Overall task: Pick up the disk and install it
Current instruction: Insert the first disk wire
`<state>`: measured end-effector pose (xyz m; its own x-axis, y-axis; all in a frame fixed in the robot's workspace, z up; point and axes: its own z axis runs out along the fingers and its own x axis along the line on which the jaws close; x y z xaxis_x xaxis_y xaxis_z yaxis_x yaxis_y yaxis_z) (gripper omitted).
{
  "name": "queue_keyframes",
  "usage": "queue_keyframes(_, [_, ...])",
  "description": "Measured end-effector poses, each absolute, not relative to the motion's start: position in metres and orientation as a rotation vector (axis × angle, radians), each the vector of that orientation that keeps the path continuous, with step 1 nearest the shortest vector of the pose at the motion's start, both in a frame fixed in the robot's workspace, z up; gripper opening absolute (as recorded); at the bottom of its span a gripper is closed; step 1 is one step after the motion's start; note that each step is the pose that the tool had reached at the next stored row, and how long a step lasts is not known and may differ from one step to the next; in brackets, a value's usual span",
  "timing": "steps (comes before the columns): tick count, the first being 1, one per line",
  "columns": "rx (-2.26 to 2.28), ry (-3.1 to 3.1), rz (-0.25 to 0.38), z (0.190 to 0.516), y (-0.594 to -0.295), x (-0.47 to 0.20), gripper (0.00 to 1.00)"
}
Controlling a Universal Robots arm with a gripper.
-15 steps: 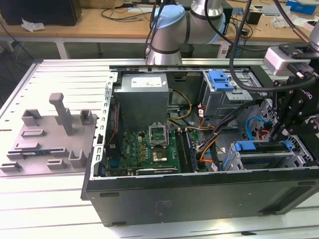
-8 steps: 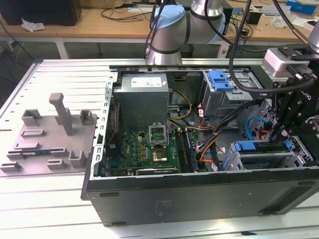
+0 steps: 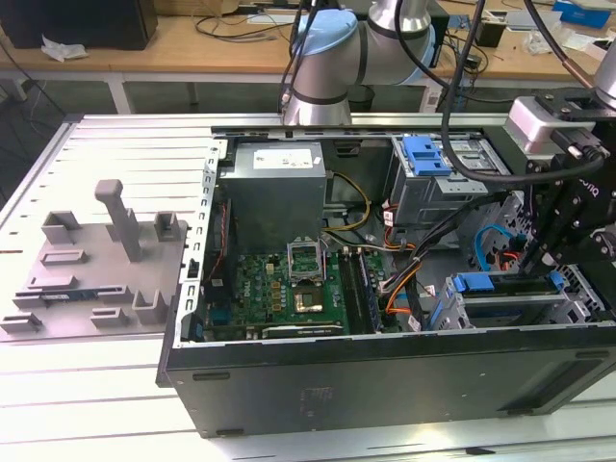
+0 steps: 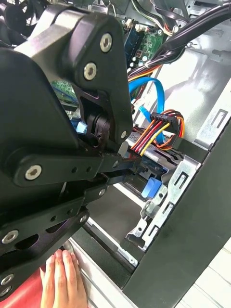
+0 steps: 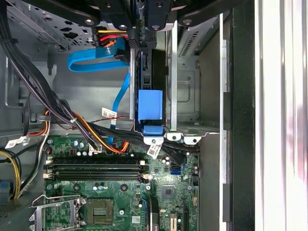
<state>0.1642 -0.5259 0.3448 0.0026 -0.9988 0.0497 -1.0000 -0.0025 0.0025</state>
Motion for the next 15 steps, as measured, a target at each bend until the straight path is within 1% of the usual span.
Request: queue_keyframes(15, [2.197,-2.193,0.052,0.3374,-0.5259,0.1649,0.16])
